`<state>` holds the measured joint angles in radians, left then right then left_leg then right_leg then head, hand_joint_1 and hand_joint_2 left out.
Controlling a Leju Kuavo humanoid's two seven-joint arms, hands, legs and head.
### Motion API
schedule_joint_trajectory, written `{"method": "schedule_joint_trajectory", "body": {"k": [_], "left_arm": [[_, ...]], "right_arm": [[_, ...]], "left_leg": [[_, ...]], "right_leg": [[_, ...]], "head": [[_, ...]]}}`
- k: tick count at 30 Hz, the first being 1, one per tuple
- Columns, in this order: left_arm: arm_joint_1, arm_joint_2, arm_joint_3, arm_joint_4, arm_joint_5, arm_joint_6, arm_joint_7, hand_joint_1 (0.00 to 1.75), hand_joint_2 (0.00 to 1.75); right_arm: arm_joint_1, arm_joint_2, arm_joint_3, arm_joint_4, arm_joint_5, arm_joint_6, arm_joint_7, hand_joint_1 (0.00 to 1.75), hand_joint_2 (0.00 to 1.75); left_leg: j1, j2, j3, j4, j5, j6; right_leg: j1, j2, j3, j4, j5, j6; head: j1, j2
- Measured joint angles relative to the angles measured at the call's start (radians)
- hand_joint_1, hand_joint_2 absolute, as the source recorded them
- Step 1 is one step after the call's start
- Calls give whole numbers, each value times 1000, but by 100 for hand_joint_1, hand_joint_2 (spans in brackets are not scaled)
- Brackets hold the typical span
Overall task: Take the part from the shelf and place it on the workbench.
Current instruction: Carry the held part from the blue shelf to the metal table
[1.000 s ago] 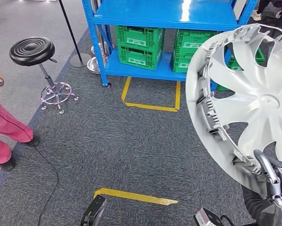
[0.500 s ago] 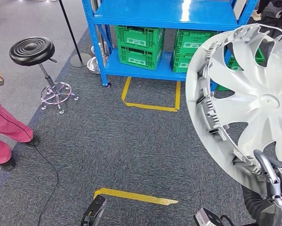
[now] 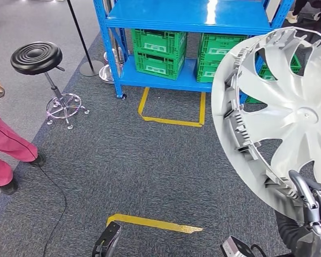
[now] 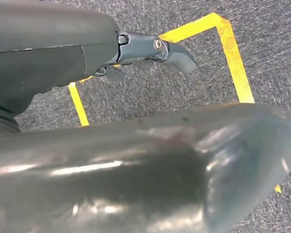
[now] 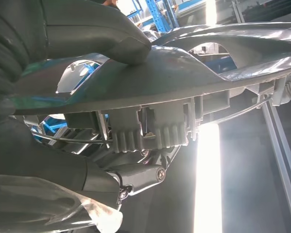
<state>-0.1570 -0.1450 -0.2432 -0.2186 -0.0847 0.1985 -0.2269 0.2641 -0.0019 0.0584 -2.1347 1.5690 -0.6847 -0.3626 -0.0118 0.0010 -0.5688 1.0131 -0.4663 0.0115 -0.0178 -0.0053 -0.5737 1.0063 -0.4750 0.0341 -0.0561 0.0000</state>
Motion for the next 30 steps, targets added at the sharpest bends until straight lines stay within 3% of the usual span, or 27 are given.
{"method": "schedule_joint_trajectory", "body": {"k": [30], "left_arm": [[0,-3,1,0,0,11,14,0,0]], "right_arm": [[0,0,0,0,0,0,-6,175,175]], "left_leg": [[0,0,0,0,0,0]], "right_leg": [[0,0,0,0,0,0]], "head": [[0,0]]}}
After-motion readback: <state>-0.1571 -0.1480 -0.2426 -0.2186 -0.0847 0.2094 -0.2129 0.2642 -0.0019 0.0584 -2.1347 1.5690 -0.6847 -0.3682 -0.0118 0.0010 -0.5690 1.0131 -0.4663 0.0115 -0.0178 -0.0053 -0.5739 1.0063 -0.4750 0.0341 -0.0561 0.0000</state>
